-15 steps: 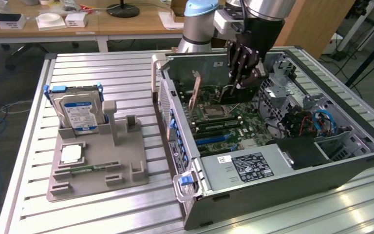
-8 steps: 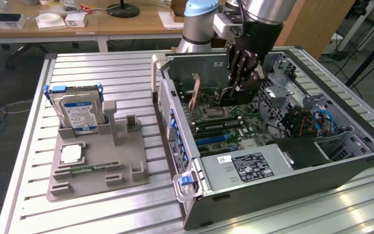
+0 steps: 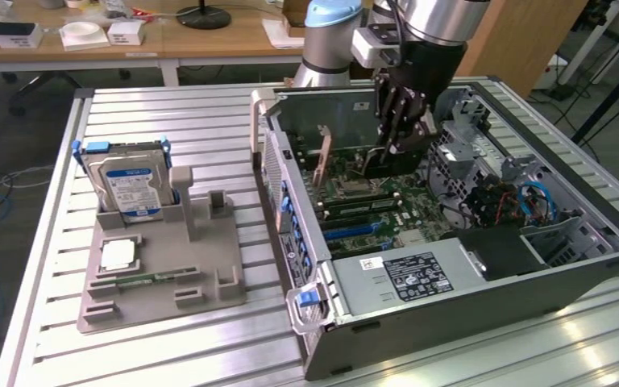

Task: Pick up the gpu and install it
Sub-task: 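Insert the gpu into the slot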

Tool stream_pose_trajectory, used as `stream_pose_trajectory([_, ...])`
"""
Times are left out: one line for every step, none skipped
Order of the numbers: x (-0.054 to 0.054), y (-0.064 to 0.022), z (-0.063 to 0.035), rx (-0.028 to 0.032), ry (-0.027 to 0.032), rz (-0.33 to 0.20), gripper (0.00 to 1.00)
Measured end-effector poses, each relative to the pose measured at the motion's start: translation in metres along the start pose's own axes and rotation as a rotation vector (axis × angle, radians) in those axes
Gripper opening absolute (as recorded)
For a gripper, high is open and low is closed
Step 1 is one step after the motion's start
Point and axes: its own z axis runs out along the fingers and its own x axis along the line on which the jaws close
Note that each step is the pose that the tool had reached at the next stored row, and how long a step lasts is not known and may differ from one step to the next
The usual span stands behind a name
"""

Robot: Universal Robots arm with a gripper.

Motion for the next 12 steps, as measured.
stream_pose_trajectory([0.0,0.0001,0.0003,0.0001,0.0,0.0,0.26])
stream_pose_trajectory([0.0001,0.0001,0.0008,0.0003,-0.0003,0.0,0.26])
stream_pose_trajectory([0.0002,0.0001,0.0013,0.0003,-0.0003,0.0,0.26])
stream_pose_trajectory([0.0003,0.0001,0.0018,0.0002,-0.0003,0.001,0.26])
stream_pose_trajectory([0.0005,0.0001,0.0024,0.0002,-0.0003,0.001,0.26])
stream_pose_trajectory([0.0008,0.0001,0.0031,0.0003,-0.0003,0.002,0.26])
stream_pose_trajectory([0.001,0.0001,0.0038,0.0003,-0.0003,0.003,0.26])
stream_pose_trajectory([0.0012,0.0,0.0044,0.0004,-0.0001,0.005,0.26])
stream_pose_trajectory([0.0014,0.0,0.0051,0.0004,0.0,0.007,0.26])
stream_pose_trajectory([0.0015,0.0,0.0058,0.0005,-0.0001,0.008,0.26])
stream_pose_trajectory([0.0017,0.0,0.0063,0.0004,0.0,0.008,0.26])
stream_pose_trajectory([0.0022,-0.0001,0.0067,0.0003,0.0001,0.008,0.26])
